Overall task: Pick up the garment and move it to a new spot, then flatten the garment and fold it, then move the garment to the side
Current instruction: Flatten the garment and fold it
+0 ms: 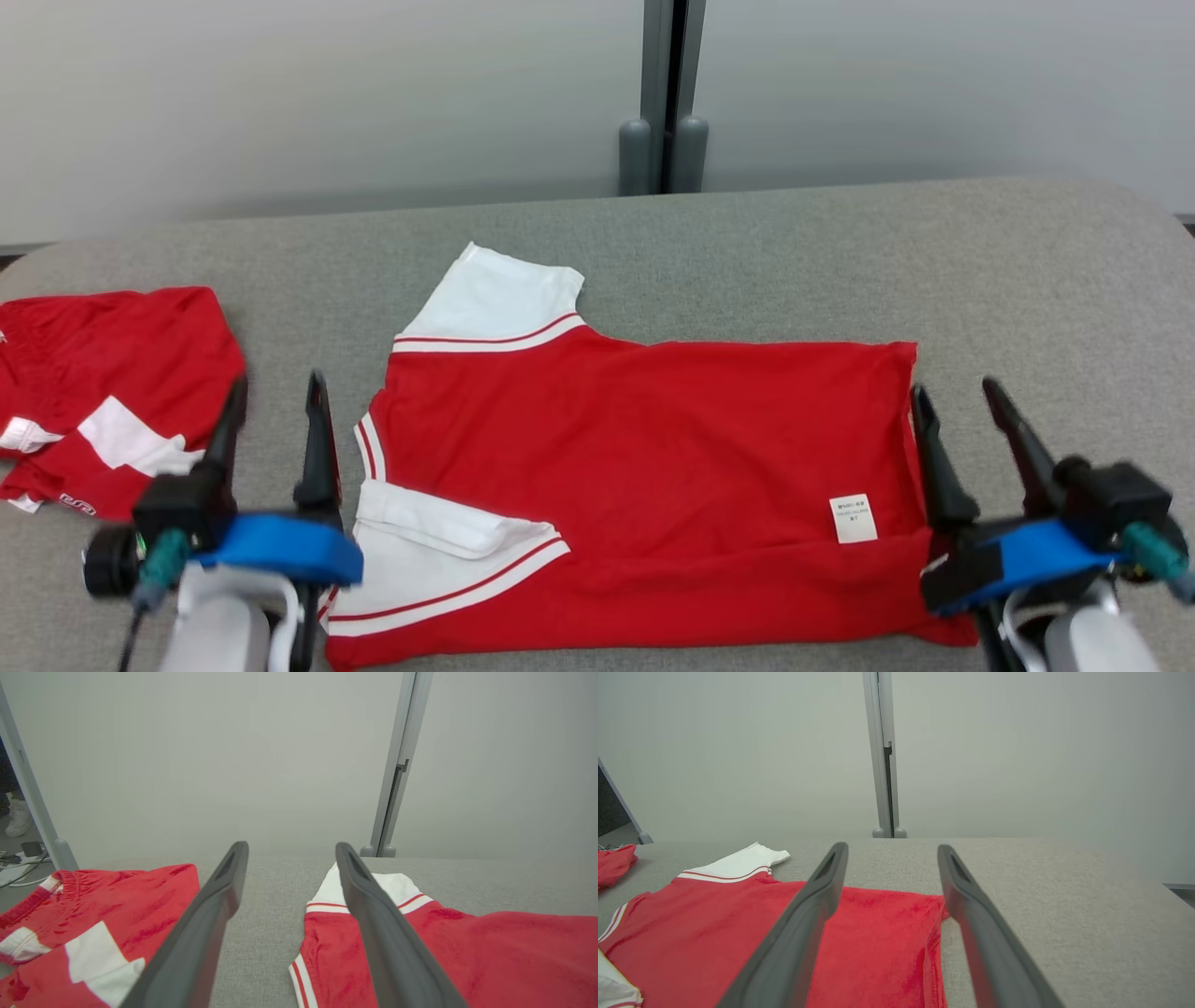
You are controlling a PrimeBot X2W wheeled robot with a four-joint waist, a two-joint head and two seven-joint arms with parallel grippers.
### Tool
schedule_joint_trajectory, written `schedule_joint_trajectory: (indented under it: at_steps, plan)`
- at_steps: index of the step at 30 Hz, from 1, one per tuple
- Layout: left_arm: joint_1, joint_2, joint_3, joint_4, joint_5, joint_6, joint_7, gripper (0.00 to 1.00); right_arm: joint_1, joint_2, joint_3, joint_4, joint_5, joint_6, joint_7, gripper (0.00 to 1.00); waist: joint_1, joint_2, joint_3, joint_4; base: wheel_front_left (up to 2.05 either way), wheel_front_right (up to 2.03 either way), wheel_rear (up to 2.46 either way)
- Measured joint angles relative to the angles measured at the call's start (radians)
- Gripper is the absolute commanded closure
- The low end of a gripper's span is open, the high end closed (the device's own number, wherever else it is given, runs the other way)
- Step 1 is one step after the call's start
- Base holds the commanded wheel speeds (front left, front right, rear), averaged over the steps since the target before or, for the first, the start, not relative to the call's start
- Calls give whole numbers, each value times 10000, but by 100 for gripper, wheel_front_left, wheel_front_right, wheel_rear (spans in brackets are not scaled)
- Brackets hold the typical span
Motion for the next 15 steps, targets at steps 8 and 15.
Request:
schedule_joint_trajectory:
  at_steps: [8,15]
  plan:
    - [-3377,871,-458,410,113,-445,683,0,-2091,-897,-59,-186,58,0,857,0,3,0,984,-346,0,0,0]
    - [-6714,1645,-1285,1310,-286,-627,2127,0,-3902,-1335,61,-387,332,0,1289,0,4,0,2505,-916,0,0,0]
